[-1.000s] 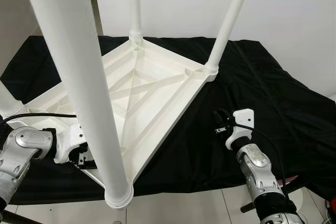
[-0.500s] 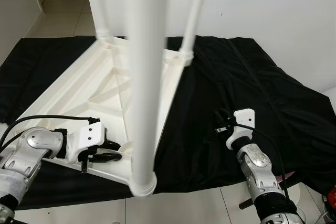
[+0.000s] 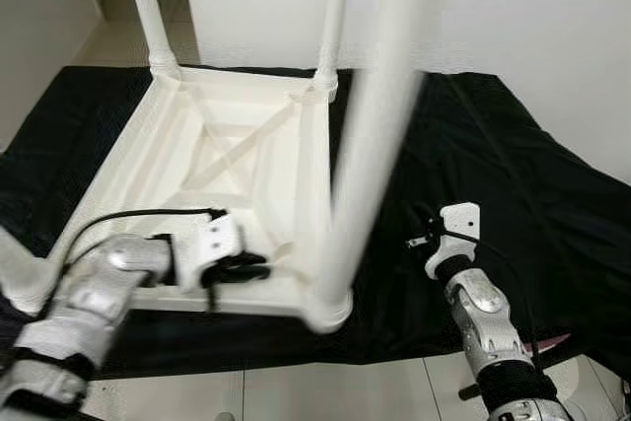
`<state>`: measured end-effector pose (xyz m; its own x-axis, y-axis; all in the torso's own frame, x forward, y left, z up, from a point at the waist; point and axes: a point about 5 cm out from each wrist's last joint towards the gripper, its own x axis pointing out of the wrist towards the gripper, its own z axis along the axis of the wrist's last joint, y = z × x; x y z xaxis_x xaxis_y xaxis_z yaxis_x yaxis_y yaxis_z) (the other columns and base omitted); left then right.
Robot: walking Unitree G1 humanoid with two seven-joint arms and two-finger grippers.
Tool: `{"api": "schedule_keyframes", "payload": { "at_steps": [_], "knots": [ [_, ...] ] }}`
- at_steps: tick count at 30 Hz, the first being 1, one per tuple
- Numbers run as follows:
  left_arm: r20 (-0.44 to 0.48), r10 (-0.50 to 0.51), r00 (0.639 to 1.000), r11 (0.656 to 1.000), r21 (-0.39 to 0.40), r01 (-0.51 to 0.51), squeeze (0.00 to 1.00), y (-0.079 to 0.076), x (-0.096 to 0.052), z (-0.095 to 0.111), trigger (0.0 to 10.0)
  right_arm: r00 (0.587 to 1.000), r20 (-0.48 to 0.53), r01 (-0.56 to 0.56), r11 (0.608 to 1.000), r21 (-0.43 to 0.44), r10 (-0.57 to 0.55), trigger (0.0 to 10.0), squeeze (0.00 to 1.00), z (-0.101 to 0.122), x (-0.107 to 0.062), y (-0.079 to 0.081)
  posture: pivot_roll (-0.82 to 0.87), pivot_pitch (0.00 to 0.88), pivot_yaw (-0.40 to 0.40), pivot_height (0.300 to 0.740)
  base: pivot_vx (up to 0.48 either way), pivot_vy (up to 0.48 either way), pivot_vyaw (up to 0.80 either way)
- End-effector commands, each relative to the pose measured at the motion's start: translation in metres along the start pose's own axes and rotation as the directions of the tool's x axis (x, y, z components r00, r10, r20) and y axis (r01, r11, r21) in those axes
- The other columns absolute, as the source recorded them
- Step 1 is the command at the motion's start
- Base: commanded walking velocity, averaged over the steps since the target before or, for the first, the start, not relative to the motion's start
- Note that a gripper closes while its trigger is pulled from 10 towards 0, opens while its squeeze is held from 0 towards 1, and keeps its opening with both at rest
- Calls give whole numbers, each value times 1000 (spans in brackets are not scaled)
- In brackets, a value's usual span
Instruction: Building children table
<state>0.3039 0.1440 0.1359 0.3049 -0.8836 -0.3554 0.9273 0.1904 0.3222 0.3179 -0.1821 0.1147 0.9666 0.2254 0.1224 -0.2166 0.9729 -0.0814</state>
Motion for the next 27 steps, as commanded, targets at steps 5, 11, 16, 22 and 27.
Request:
{"api": "schedule_keyframes", "payload": {
  "at_steps": [5,11,16,22,27],
  "knots": [
    [109,19,994,1000,-3,-19,0,-7,30,20,0,1000,3,25,1000,5,-25,10000,0,-1,-1,-2,67,67,-20,740,0,0,0],
    [130,13,991,1000,-4,-13,0,-19,44,24,0,999,6,37,999,14,-37,10000,0,-2,-2,-1,64,62,-19,740,0,0,0],
    [107,54,993,998,-42,-50,1000,-17,50,21,10000,999,7,44,999,19,-44,10000,0,-2,-1,1,68,58,-19,740,0,0,0],
    [91,109,990,992,-74,-102,1000,-16,53,19,10000,998,5,67,996,54,-67,10000,0,-3,0,2,71,62,-20,740,0,0,0],
    [58,174,983,979,-119,-166,0,-16,55,16,10000,998,-6,64,992,111,-63,10000,220,-5,-3,6,68,74,-23,740,0,0,0]
  ]
}}
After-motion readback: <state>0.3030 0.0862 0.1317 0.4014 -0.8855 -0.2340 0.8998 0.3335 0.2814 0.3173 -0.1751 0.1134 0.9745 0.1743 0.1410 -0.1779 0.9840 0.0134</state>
